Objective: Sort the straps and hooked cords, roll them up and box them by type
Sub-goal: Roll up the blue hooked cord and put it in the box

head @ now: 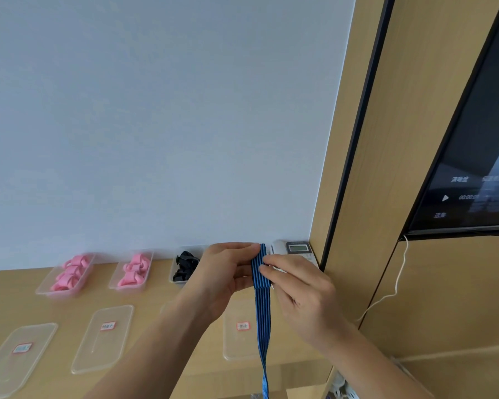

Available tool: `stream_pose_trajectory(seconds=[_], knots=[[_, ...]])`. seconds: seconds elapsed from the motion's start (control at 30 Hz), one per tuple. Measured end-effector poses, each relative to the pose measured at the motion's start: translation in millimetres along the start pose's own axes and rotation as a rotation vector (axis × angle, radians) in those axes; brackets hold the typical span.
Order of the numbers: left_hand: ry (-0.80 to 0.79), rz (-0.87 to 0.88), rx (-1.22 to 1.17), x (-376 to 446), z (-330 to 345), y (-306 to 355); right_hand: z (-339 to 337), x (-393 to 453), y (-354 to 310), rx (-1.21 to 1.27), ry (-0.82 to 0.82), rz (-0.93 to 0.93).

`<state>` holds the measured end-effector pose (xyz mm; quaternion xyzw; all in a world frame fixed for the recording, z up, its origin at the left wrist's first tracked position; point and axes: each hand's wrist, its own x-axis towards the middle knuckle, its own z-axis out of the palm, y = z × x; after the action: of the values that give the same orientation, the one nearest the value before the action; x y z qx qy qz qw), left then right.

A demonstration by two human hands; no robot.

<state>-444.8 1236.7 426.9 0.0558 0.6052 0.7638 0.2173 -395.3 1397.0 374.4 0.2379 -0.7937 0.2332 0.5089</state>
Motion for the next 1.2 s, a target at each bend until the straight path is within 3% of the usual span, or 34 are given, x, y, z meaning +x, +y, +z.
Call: stream_pose_trajectory(seconds=[0.1, 0.2, 0.3, 0.37, 0.43, 0.53, 0.67, 0.9, 1.2], knots=[[0.027, 0.049, 0.047, 1.3, -0.9, 1.9, -0.8, -2.3, -1.7, 0.056, -0.051, 0.05], [0.057, 0.089, 0.095, 3.1, -1.6, -0.1, -4.0, 5.8, -6.4, 0.209, -0.081, 0.256], [0.064, 0.116, 0.117, 4.3, -0.2, -1.4, -2.7, 22.9, -13.6, 0.318, -0.095, 0.585], [0.087, 0.13, 0.123, 4.9, 0.7, 0.1, -1.4, 32.2, -13.0, 0.407, -0.18, 0.879], [0.09, 0.131, 0.118, 4.3, 1.1, 2.0, -0.9, 37.1, -8.1, 0.459, -0.283, 1.019], [0.078, 0.129, 0.114, 3.3, -0.3, 2.1, -2.5, 42.7, -2.1, 0.559, -0.378, 1.036], [0.062, 0.13, 0.089, 1.8, -0.7, 2.3, -8.9, 51.4, 0.0, 0.723, -0.379, 1.118], [-0.028, 0.053, 0.17, -0.1, 3.6, -3.1, -17.0, 62.9, 6.7, 0.871, -0.284, 1.08], [0.015, -0.011, 0.116, -1.5, 12.8, -15.4, -12.9, 61.5, 8.3, 0.785, -0.105, 1.075]])
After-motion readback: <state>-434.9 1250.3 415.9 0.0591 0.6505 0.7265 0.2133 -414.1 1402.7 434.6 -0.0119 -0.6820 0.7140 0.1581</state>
